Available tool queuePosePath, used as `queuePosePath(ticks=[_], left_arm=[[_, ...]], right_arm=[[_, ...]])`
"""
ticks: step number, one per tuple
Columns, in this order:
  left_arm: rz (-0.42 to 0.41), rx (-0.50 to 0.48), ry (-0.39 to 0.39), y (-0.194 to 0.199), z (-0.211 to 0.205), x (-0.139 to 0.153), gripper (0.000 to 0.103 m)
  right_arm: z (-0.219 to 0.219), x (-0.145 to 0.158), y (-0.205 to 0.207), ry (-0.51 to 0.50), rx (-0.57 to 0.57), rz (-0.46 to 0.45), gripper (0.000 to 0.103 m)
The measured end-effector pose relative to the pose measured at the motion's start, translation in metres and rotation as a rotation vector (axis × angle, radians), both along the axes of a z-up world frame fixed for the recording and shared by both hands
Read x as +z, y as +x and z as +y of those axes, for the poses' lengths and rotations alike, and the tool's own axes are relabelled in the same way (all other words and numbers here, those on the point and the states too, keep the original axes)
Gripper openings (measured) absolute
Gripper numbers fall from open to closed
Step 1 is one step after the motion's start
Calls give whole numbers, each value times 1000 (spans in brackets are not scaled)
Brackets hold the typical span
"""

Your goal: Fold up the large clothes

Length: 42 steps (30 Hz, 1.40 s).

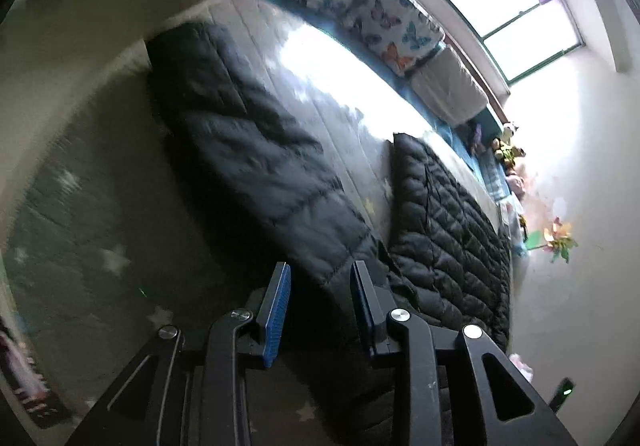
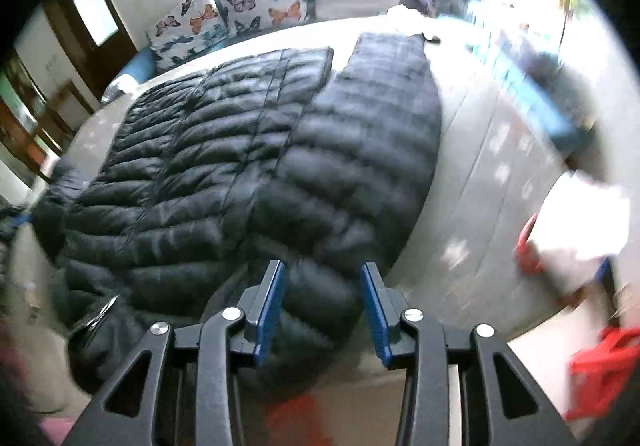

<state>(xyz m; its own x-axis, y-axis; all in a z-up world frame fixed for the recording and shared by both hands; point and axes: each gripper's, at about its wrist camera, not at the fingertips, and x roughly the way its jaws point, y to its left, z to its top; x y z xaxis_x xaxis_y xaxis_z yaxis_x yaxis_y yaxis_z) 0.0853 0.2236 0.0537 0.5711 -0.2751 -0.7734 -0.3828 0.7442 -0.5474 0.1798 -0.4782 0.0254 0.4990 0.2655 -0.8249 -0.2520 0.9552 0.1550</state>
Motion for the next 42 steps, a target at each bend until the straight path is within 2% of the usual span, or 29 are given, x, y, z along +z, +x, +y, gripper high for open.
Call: queuePosePath(ticks=[3, 5, 7, 9, 12, 16, 18, 22, 25, 27, 30, 33, 36, 40, 42], left_arm=[[-49, 17, 30, -14, 11, 27, 35], [-73, -7, 32, -16, 9, 37, 42], [-97, -55, 21, -13, -4, 44, 63], [-108, -99, 5, -5, -20, 46, 68], [-101, -140, -24, 15, -44, 40, 68], [-70, -211, -79, 47, -78, 23, 68], [-44, -253, -81, 61, -96, 15, 68], [-15, -319, -79, 82, -122, 0, 68], [-2, -374, -87, 98, -142, -14, 68], [13, -399, -92, 112, -157, -25, 68], [16, -411, -42, 130, -173, -37, 68], [14, -423, -32, 148, -182, -48, 68], [16, -420, 3, 163, -187, -56, 74], [97, -395, 130, 182, -189, -75, 75], [125, -378, 147, 188, -185, -83, 75]], right_arm=[[5, 17, 21, 20, 27, -62, 43], [12, 21, 44, 54, 74, -83, 43], [23, 17, 66, 57, 99, -94, 43], [29, 10, 92, 80, 117, -73, 43], [41, -3, 125, 148, 152, -8, 43], [59, -31, 152, 136, 196, 85, 43], [61, -44, 155, 59, 189, 104, 40], [43, -57, 143, -161, 83, 113, 37], [29, -56, 137, -125, 68, 138, 38], [27, -48, 136, -40, 80, 125, 40], [37, -37, 139, 16, 116, 83, 42], [57, -39, 150, 21, 157, 90, 48], [68, -47, 164, 7, 182, 103, 51], [71, -65, 187, 8, 174, 143, 52], [71, -66, 190, 29, 177, 143, 52]])
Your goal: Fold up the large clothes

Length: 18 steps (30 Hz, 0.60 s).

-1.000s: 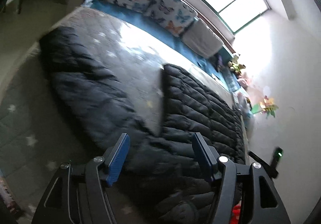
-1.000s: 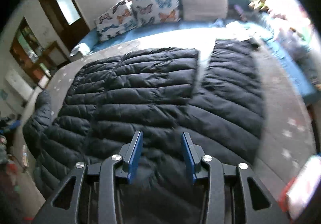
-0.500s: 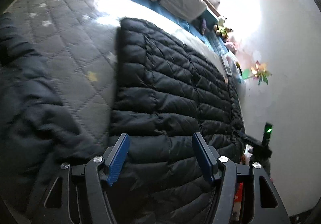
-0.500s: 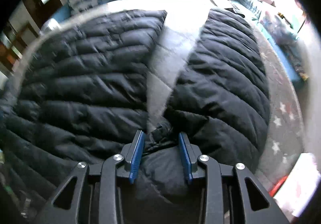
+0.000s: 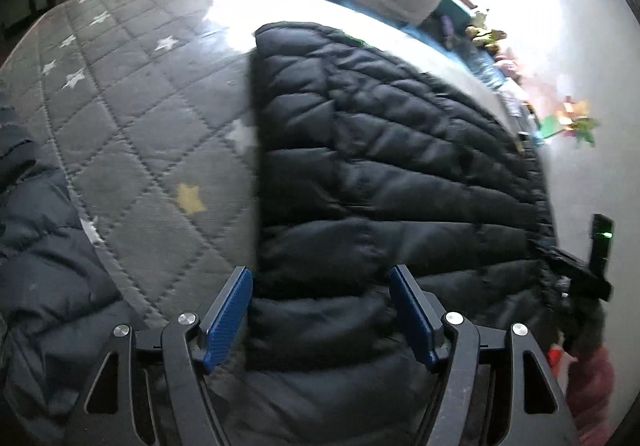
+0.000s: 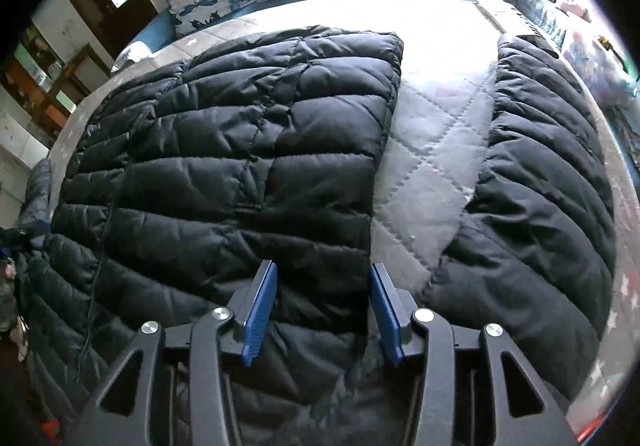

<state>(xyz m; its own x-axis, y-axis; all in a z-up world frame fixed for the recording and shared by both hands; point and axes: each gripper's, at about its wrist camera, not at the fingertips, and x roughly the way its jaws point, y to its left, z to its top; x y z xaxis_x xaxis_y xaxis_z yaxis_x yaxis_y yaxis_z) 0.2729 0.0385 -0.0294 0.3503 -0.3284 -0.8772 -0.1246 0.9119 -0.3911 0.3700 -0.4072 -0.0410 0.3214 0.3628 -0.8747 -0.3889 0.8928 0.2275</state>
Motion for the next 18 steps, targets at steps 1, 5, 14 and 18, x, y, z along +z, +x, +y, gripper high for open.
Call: queuePosePath(ticks=[1, 5, 14, 18], left_arm=[[9, 9, -5, 3, 2, -5, 75], [15, 15, -9, 14, 0, -14, 75], [-71, 17, -18, 20, 3, -17, 36], [-103, 51, 19, 15, 11, -11, 24]], right_arm=[[1, 0, 1, 5, 4, -1, 54], [5, -1, 9, 22, 26, -1, 60], [27, 0, 26, 37, 30, -10, 56], [49, 18, 26, 2, 46, -87, 33]])
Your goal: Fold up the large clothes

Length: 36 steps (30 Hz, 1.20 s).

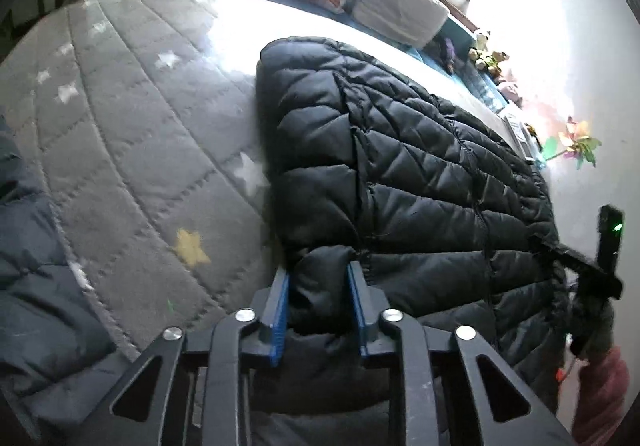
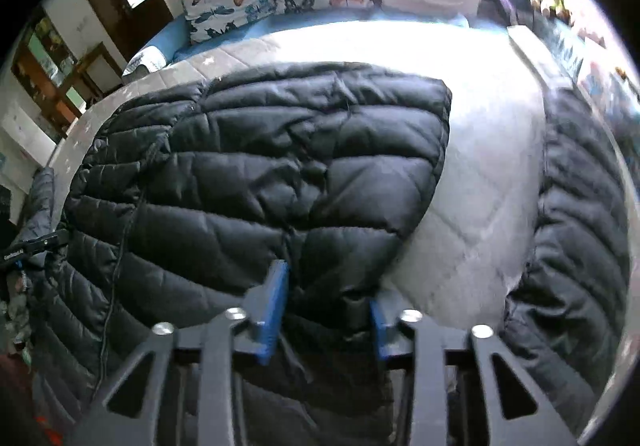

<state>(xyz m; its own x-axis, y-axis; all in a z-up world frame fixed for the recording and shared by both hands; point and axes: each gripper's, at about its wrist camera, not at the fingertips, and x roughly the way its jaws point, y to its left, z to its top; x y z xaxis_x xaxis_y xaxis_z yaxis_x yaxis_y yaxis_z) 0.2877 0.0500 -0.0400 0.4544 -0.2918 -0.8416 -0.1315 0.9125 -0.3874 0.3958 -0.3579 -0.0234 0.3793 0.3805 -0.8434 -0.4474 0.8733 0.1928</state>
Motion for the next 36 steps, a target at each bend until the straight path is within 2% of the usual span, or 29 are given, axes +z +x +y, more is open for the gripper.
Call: queuePosePath(ticks=[2, 4, 6, 7, 8, 9, 10, 12, 14, 16, 19, 21, 23, 26, 28, 31, 33, 36], left_arm=[[-21, 23, 39, 4, 3, 9, 21], [-52, 51, 64, 11, 12, 21, 20], [-76, 65, 93, 20, 21, 28, 20], [-68, 81, 112, 27, 27, 26, 20], [-45, 88, 120, 33, 30, 21, 21], [-19, 91, 115, 37, 34, 15, 27], [5, 96, 89, 39, 39, 8, 31], [9, 105, 50, 36, 45, 4, 38], [16, 119, 6, 32, 55, 6, 38], [27, 130, 7, 29, 57, 13, 37], [-29, 117, 29, 8, 49, 40, 37], [-80, 67, 35, -13, 37, 63, 37], [-107, 11, 44, -36, 20, 79, 38], [-118, -84, 35, -69, -12, 90, 45], [-121, -161, 27, -91, -39, 91, 50], [-130, -272, 21, -131, -79, 87, 55], [-133, -339, -3, -156, -102, 81, 55], [-151, -421, 8, -189, -133, 68, 55]], right_arm=[[11, 14, 4, 16, 7, -38, 21], [20, 31, 13, 65, -8, -75, 18], [31, 37, 26, 69, -14, -96, 18], [37, 33, 34, 65, -18, -85, 19], [42, 26, 40, 53, -19, -70, 23], [50, 15, 47, 16, -17, -47, 25], [56, 5, 51, -30, -16, -38, 31], [52, -4, 49, -66, -3, -39, 32], [41, 3, 45, -44, -5, -33, 34], [31, 15, 37, -45, -1, -29, 35], [27, 37, 14, -74, 35, -66, 36], [23, 53, -13, -85, 78, -95, 42], [22, 66, -46, -105, 126, -134, 54], [28, 74, -82, -137, 183, -181, 67], [34, 73, -113, -137, 233, -196, 68], [45, 62, -151, -97, 298, -165, 68], [51, 51, -176, -71, 334, -132, 68], [55, 30, -207, -34, 368, -89, 68]])
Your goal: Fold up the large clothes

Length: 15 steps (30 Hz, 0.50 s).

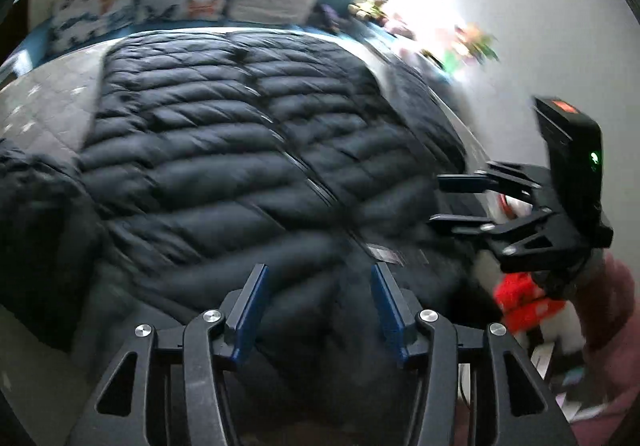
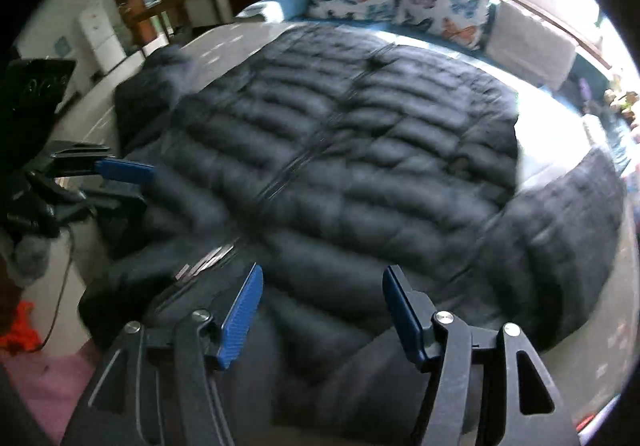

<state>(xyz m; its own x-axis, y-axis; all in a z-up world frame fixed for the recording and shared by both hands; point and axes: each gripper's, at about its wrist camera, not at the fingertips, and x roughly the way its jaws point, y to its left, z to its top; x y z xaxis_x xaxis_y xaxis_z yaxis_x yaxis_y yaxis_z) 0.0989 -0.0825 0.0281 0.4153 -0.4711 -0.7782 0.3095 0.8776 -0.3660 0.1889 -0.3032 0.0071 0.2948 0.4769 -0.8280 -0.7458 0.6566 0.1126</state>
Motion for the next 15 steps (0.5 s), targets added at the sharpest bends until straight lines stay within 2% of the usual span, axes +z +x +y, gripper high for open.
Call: queuePosePath(ticks=[1, 3, 5, 7, 10, 13, 14, 15], left_arm=[[-11, -18, 4, -9, -4, -5, 55], [-37, -85, 64, -28, -22, -19, 56], [-44, -104, 128, -38, -33, -35, 57], [-57, -113, 184, -44, -39, -47, 58], [-88, -120, 205, -48, -39, -49, 60], [-80, -113, 188, -48, -36, -50, 61], [-78, -109, 182, -48, -34, -49, 61], [-76, -104, 176, -49, -33, -49, 61]], right_arm=[[1, -9, -10, -2, 7, 10, 68], [4, -28, -26, -26, 4, -11, 68], [6, -50, -39, -72, 4, -75, 69], [7, -47, -48, -75, 8, -131, 69], [3, -27, -45, -58, -11, -135, 69], [-5, -11, -45, -9, -54, -200, 71], [-6, -13, -45, 8, -59, -187, 77], [-7, -20, -43, 23, -61, -156, 78]])
